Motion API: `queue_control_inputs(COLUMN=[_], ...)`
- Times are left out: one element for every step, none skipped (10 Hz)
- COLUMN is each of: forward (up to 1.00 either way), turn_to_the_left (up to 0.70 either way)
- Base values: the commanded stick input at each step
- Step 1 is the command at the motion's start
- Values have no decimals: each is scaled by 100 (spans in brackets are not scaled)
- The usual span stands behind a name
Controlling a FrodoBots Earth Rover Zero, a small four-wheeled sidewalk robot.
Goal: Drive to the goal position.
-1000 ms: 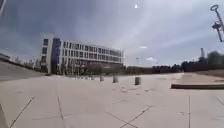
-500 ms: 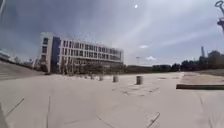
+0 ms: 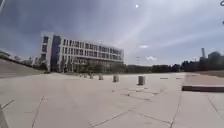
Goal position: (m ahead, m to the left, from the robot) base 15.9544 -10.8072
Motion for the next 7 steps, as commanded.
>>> queue_control_inputs(forward=[8, 2, 7, 13, 18, 11, 12], turn_to_the_left=[0, 0, 0, 0, 0, 0, 0])
